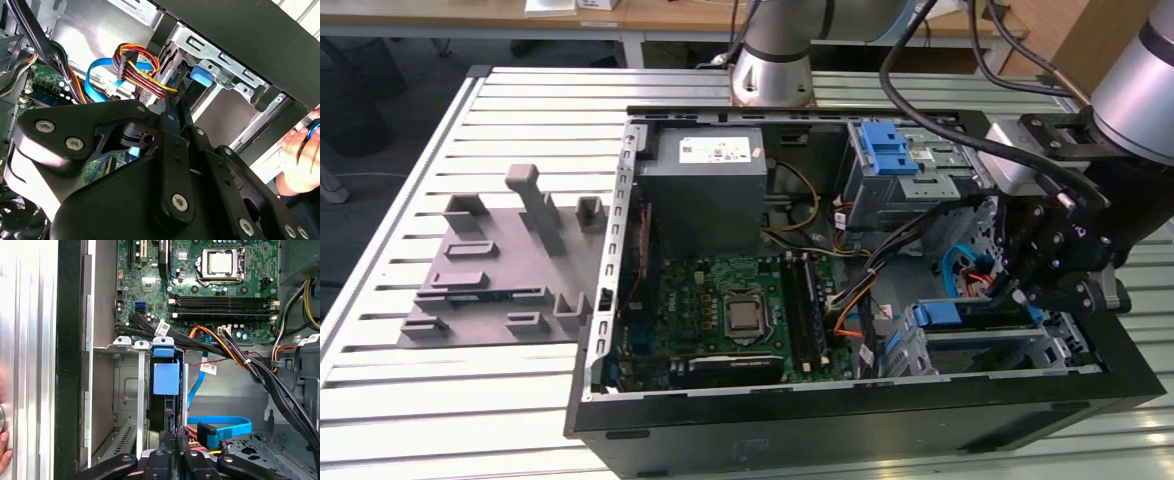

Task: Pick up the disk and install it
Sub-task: 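Insert the first disk wire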

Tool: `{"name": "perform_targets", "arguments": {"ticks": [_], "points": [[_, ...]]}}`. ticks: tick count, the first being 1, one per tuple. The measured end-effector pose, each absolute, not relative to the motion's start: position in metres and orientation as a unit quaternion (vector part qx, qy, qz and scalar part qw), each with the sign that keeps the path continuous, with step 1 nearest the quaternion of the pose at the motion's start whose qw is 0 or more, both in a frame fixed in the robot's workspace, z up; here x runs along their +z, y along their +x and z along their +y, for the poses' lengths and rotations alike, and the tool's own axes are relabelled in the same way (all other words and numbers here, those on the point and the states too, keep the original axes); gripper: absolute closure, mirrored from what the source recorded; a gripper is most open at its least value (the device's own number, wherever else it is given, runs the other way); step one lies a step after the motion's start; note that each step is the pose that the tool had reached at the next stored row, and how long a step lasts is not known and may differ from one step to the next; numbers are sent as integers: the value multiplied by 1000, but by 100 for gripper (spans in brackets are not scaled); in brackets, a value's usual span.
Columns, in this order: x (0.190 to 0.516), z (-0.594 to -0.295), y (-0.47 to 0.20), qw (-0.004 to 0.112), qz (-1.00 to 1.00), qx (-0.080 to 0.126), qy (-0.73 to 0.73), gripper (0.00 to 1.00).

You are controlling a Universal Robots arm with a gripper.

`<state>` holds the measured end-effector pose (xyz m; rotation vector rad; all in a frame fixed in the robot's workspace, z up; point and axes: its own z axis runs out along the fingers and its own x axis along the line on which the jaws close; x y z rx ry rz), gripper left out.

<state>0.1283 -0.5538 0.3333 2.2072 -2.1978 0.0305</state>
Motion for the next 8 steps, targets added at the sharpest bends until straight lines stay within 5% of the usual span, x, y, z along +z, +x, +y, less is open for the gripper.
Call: {"name": "perform_targets", "arguments": {"ticks": [8], "points": [[334,-554,128,14,-709,10,705,83]]}}
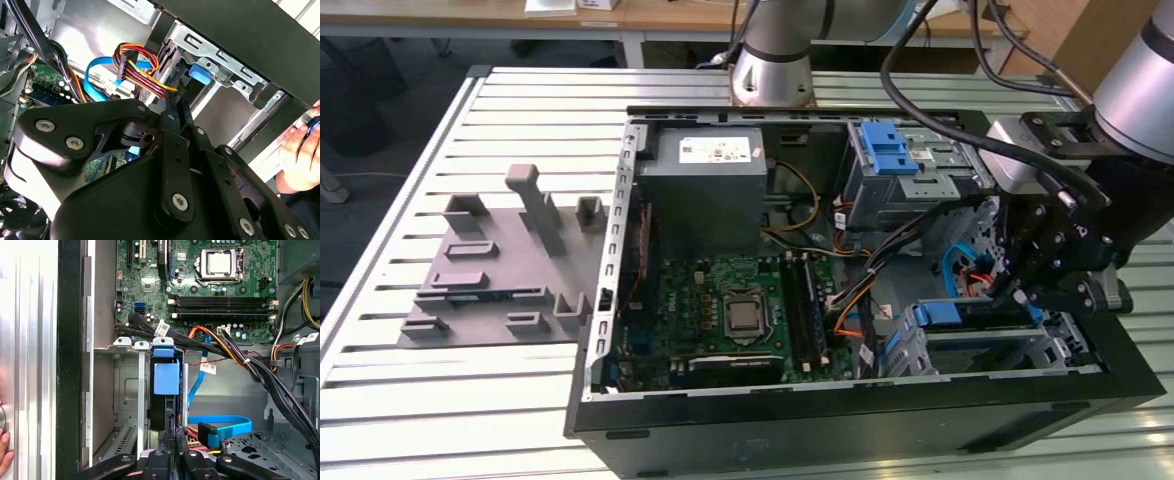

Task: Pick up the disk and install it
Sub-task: 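Insert the first disk wire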

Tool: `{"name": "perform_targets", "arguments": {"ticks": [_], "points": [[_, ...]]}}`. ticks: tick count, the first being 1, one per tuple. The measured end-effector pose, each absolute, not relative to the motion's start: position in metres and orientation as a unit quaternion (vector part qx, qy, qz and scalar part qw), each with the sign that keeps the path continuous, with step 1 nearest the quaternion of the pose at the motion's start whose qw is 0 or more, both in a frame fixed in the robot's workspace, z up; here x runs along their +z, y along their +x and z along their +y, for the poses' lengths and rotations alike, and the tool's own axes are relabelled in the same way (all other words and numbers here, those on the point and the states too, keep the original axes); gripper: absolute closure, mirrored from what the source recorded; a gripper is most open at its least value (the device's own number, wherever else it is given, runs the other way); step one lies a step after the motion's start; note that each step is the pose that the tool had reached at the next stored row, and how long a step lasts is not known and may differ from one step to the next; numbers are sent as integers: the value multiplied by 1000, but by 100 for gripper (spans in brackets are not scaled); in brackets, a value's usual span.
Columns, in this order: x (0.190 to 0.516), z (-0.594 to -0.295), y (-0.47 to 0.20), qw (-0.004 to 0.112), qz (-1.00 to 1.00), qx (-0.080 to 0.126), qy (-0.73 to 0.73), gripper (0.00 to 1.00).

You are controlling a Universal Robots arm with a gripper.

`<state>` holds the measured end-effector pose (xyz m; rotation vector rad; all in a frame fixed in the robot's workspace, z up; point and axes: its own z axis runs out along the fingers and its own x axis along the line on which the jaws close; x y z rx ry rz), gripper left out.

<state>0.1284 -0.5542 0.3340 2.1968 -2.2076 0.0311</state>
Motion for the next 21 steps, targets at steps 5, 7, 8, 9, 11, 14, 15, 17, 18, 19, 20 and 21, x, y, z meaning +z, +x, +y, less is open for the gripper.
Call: {"name": "perform_targets", "arguments": {"ticks": [5,7,8,9,11,14,15,17,18,19,20,21], "points": [[333,-554,129,14,-709,10,705,83],[333,-553,129,14,-709,10,705,83],[333,-553,129,13,-709,10,705,83],[333,-552,129,13,-709,10,705,83],[333,-551,129,14,-709,10,705,83],[333,-551,129,14,-710,10,704,83],[333,-552,129,14,-711,10,703,83],[333,-552,129,14,-712,10,702,83],[333,-553,129,14,-712,10,702,83],[333,-553,129,14,-713,10,701,83],[333,-553,129,14,-713,10,701,83],[333,-554,129,14,-713,10,701,83]]}}
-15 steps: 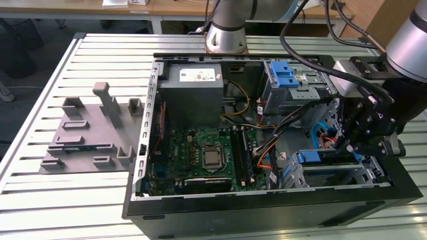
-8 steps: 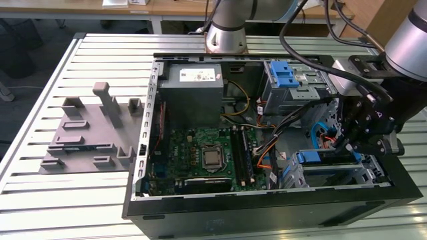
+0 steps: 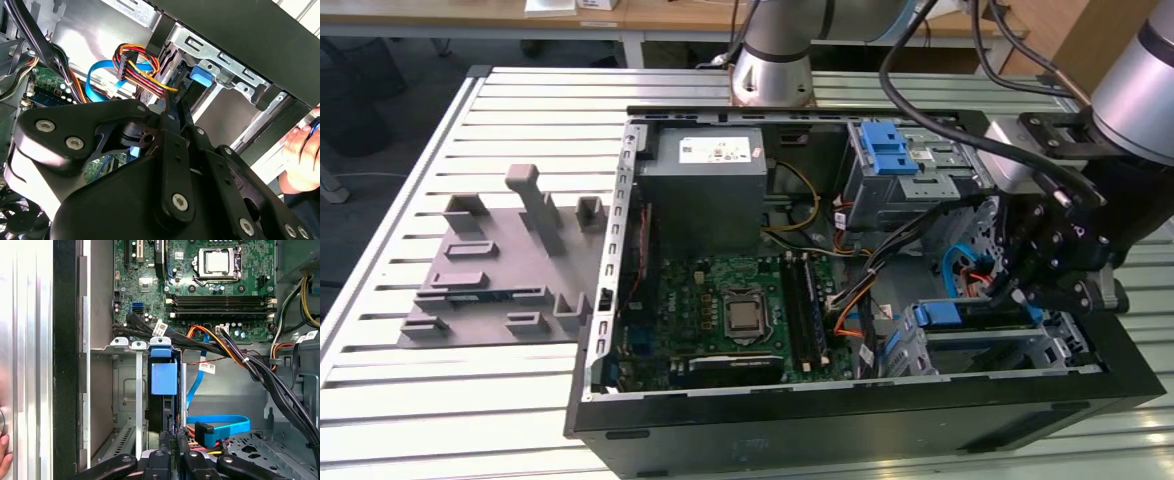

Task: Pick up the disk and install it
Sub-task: 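Insert the first disk wire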

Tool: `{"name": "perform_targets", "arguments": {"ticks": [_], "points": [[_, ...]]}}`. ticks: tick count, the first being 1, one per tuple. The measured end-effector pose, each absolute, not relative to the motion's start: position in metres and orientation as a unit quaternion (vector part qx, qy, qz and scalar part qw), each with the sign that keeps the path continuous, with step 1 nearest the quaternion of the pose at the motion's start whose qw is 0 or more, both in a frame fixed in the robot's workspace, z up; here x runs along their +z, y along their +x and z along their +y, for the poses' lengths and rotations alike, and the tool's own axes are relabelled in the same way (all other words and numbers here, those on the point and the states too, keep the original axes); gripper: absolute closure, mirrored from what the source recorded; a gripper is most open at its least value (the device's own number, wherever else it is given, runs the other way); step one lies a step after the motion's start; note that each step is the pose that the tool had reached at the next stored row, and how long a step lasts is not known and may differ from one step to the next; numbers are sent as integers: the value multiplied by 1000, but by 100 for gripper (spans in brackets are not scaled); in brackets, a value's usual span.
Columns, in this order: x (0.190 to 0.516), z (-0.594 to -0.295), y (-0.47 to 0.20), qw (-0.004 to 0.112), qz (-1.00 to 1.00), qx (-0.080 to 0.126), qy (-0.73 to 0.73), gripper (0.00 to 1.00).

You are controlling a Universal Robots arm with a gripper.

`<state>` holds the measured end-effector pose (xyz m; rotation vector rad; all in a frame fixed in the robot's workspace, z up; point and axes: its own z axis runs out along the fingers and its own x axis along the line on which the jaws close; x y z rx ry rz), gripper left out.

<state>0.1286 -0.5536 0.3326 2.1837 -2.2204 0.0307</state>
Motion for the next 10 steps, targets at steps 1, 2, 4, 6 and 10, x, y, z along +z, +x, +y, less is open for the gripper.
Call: {"name": "perform_targets", "arguments": {"ticks": [1,2,4,6,10], "points": [[332,-554,129,14,-713,10,701,83],[332,-554,129,14,-713,10,701,83],[332,-554,129,14,-713,10,701,83],[331,-554,129,14,-713,10,701,83],[329,-554,129,14,-713,10,701,83]]}}
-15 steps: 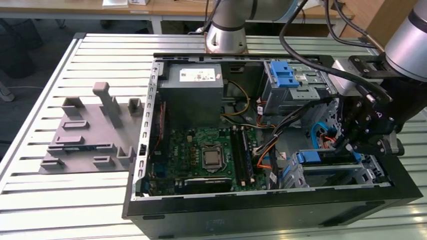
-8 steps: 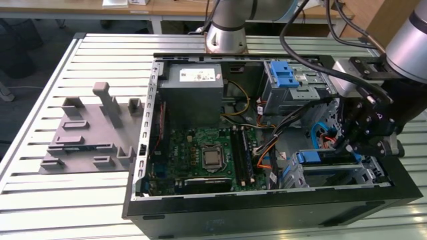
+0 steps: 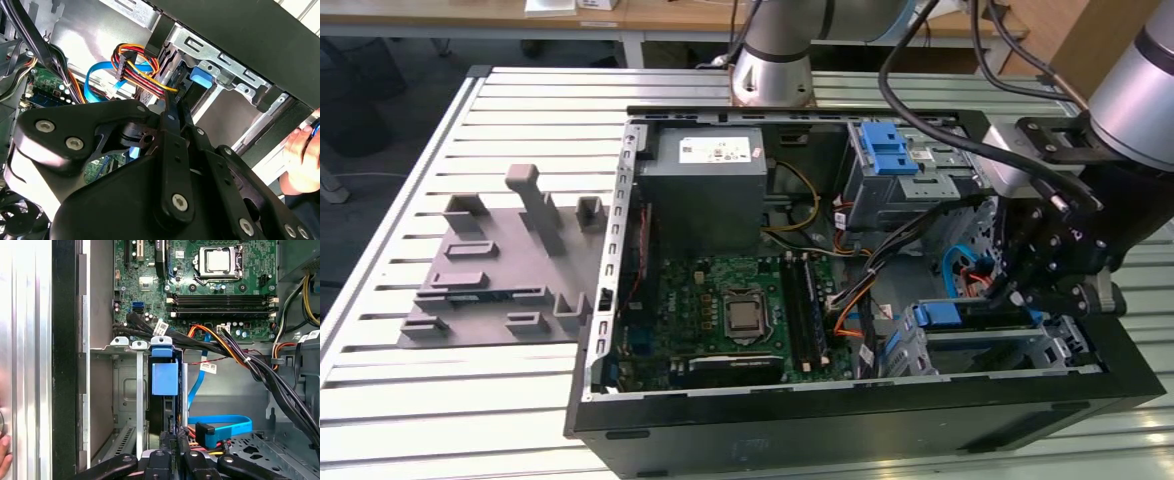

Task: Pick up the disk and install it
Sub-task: 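Insert the first disk wire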

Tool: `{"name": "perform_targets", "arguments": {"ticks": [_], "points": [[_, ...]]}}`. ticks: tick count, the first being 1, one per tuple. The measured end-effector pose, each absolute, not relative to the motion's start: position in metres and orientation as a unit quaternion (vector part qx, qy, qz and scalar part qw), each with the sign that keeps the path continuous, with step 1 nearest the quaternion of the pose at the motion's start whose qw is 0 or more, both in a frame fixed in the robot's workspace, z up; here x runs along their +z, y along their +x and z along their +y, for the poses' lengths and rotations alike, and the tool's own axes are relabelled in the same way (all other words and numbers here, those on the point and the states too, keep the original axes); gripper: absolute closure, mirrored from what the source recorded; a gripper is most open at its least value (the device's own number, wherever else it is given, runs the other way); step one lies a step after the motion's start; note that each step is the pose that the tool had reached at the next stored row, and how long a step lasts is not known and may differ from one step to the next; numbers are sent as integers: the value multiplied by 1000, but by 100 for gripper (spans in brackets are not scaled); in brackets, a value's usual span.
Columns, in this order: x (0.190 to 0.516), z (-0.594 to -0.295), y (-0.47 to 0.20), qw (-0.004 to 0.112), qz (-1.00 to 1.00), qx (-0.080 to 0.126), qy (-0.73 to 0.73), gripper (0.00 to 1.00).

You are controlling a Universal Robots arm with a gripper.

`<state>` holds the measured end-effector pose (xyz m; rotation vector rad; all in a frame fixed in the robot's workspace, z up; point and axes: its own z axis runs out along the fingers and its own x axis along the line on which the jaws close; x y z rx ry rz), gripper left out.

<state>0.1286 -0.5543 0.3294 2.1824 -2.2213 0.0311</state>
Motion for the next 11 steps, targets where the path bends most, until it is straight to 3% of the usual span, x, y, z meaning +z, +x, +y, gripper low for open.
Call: {"name": "perform_targets", "arguments": {"ticks": [8,9,11], "points": [[331,-554,129,14,-713,10,701,82],[332,-554,129,14,-713,10,701,76],[334,-554,129,14,-713,10,701,76]]}}
